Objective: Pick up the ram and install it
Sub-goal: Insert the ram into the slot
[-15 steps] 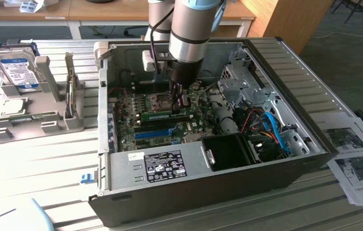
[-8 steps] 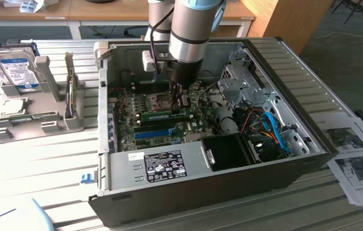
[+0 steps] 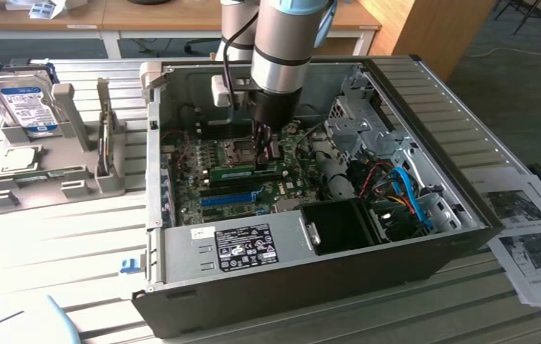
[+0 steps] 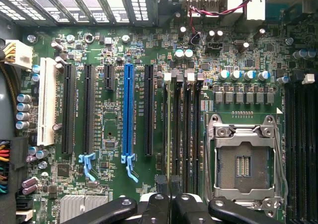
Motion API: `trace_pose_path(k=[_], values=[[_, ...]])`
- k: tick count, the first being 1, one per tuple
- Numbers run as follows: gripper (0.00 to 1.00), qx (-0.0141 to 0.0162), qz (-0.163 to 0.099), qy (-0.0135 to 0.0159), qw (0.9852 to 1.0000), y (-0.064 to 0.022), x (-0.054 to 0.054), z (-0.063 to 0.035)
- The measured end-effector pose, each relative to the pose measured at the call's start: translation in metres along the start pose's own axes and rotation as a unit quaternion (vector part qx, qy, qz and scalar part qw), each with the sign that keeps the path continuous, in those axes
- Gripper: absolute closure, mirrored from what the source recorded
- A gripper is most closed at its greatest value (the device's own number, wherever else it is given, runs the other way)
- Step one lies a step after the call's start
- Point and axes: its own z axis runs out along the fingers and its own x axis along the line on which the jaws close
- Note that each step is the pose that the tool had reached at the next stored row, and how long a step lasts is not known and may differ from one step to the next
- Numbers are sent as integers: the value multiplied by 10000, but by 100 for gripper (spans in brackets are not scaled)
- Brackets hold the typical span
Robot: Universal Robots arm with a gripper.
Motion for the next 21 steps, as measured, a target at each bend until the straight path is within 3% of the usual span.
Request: trace_pose_path(k=[21], values=[[89,0,0,0,10000,-13,-1,18]])
